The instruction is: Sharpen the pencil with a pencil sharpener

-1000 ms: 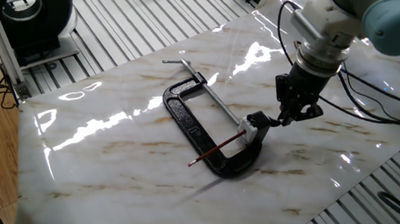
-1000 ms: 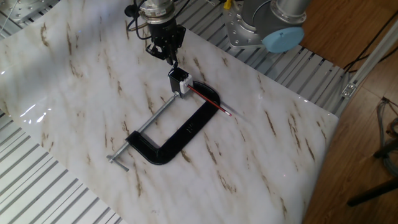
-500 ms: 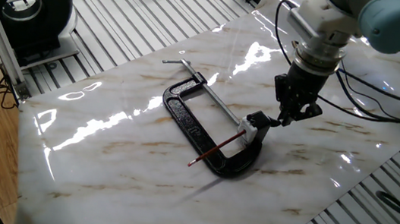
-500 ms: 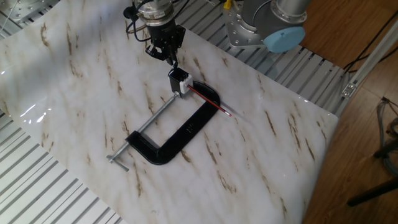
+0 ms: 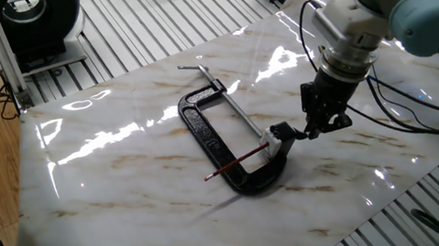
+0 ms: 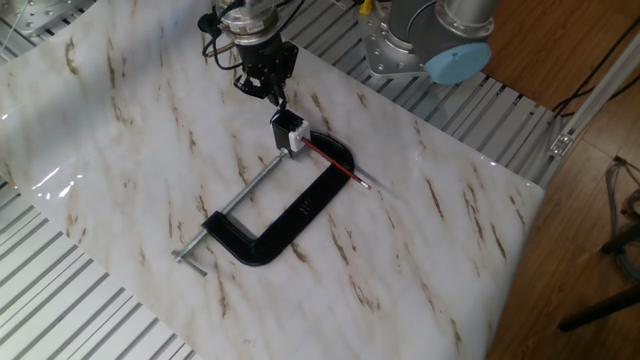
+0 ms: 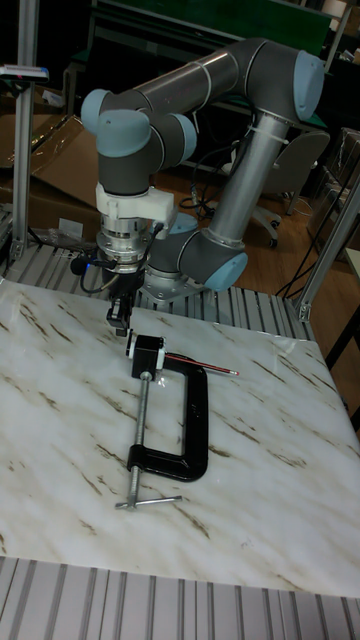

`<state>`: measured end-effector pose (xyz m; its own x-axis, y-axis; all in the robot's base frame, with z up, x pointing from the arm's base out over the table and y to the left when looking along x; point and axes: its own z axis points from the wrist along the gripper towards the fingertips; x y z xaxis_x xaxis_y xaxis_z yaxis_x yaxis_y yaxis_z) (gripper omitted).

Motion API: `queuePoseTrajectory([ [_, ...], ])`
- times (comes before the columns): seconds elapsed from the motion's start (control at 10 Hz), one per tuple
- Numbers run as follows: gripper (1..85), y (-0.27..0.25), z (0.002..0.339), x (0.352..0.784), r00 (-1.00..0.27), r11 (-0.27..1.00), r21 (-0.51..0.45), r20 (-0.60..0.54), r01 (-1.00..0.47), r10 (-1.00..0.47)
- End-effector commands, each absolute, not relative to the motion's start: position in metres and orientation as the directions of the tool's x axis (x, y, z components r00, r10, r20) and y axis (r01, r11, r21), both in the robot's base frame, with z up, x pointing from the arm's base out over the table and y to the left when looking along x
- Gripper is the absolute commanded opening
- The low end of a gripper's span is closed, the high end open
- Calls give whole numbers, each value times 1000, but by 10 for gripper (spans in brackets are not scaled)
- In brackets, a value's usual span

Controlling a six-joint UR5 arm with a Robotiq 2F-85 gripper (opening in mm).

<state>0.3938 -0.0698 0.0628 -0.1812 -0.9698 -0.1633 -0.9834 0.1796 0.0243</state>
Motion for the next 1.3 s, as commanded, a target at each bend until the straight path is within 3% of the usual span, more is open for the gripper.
queuePoseTrajectory([
  [0.0, 10, -68, 65, 396, -202, 201, 23, -173, -979, -964],
  [1.2, 10, -78, 45, 397, -243, 250, -25, -164, -968, -956],
])
